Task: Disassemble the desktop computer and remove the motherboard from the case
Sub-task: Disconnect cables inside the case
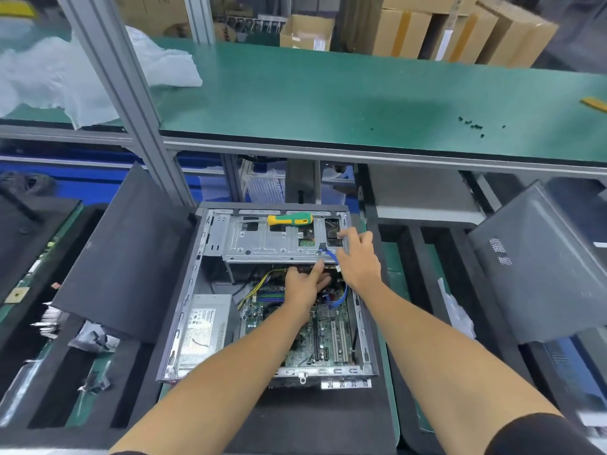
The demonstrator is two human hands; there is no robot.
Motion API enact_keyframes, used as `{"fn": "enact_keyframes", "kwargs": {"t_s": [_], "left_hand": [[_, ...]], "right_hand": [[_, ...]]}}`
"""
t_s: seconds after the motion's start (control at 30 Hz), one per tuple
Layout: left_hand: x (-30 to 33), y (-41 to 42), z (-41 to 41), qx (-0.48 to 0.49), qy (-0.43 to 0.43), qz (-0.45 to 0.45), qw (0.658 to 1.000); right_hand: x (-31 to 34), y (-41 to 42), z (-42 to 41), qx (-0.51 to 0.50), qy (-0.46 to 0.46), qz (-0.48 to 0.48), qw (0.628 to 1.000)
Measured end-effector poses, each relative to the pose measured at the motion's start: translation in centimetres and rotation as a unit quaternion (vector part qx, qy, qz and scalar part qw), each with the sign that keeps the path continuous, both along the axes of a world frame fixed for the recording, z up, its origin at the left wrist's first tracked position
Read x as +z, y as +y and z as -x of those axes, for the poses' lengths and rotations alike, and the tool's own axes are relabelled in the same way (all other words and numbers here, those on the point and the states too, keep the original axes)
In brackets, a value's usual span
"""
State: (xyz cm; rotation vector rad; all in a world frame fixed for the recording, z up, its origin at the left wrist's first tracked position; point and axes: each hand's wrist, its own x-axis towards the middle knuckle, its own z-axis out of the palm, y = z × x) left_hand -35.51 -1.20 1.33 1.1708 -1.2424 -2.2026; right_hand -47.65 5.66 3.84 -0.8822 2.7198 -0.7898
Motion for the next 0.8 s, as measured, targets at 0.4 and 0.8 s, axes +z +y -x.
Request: {"fn": "enact_keyframes", "kwargs": {"t_s": [0.4,0.8], "left_hand": [[0.1,-0.1,0.0,0.005,-0.011,-0.033,0.999],[1.3,0.6,-0.2,0.015,-0.026,-0.019,0.999]], "right_hand": [[-0.6,-0.1,0.1,-0.001,0.033,-0.005,0.999],[-0.2,0.0,-0.1,0.004,0.023,0.005,1.000]]}}
